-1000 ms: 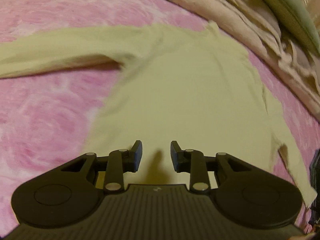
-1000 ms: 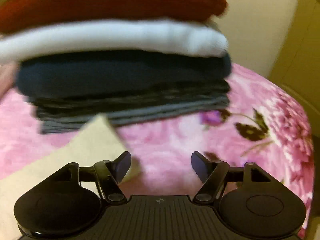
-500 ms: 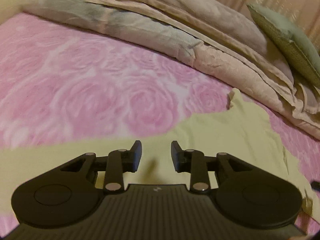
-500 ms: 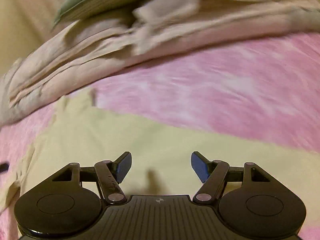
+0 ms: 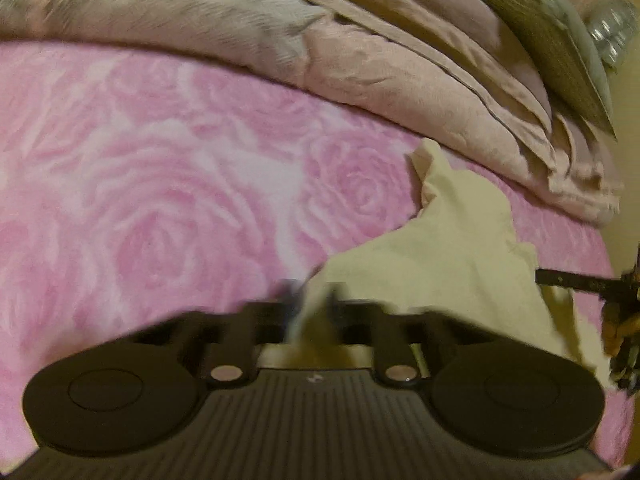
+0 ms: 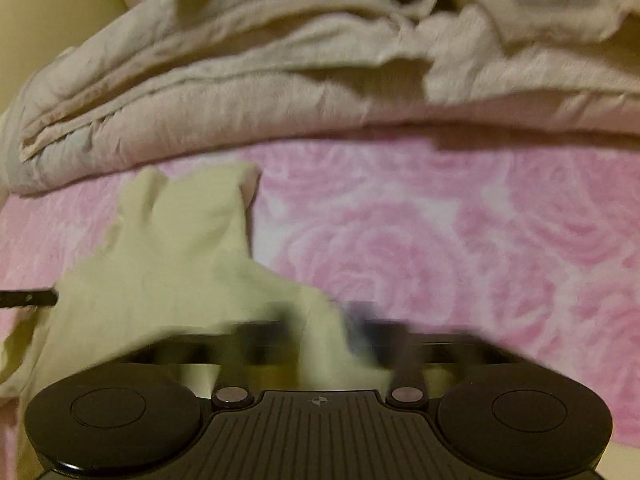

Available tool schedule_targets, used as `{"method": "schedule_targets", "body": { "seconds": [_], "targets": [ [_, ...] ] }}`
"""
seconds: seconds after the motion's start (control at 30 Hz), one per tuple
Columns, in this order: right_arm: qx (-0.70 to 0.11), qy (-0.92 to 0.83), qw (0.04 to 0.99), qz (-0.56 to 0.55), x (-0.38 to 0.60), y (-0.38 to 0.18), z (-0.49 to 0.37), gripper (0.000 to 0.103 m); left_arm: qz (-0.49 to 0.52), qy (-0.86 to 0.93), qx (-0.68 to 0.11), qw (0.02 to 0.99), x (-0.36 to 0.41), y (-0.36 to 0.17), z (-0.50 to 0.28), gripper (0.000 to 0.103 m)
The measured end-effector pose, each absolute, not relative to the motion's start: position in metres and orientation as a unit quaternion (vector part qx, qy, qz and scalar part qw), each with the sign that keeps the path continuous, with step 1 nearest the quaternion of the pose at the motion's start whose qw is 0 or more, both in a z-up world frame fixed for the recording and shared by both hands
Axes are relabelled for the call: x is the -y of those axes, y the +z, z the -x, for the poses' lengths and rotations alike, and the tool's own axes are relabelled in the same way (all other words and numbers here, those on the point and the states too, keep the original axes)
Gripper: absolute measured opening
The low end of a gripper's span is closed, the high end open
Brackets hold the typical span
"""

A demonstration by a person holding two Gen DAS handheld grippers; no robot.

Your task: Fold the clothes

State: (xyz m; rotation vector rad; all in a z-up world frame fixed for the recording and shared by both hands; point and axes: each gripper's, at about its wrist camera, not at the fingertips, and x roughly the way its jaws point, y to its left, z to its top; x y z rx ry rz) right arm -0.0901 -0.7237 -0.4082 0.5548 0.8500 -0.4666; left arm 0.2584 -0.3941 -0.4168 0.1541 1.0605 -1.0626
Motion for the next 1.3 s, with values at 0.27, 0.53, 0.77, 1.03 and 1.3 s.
{"method": "schedule_targets", "body": {
  "seconds": [0.27, 0.53, 0.77, 1.03, 1.3],
  "targets": [
    [-0.386, -0.275, 0.852, -0.223, 0.715, -0.411, 0.098, 0.027, -0.109, -0.468, -0.414, 0.773, 0.389, -0.421, -0.237, 0.013],
    [-0.353, -0.268, 0.866, -0.231, 0.67, -0.371, 0.13, 0.071, -0.083, -0.44, -0.417, 0.791, 0.298, -0.383, -0.213, 0.0],
    [-0.422, -0.289, 0.832, -0.216, 0.648, -0.4, 0.18, 0.059, -0.16, -0.321, -0.404, 0.842, 0.225, -0.404, -0.212, 0.002],
    [-0.403, -0.354, 0.789, -0.299, 0.622, -0.358, 0.26, 0.059, -0.108, -0.216, -0.475, 0.846, 0.133, -0.37, -0.199, 0.007],
    [-0.433, -0.308, 0.729, -0.431, 0.513, -0.37, 0.355, 0.06, 0.034, -0.403, -0.616, 0.676, 0.134, -0.37, -0.073, 0.026]
  ]
}}
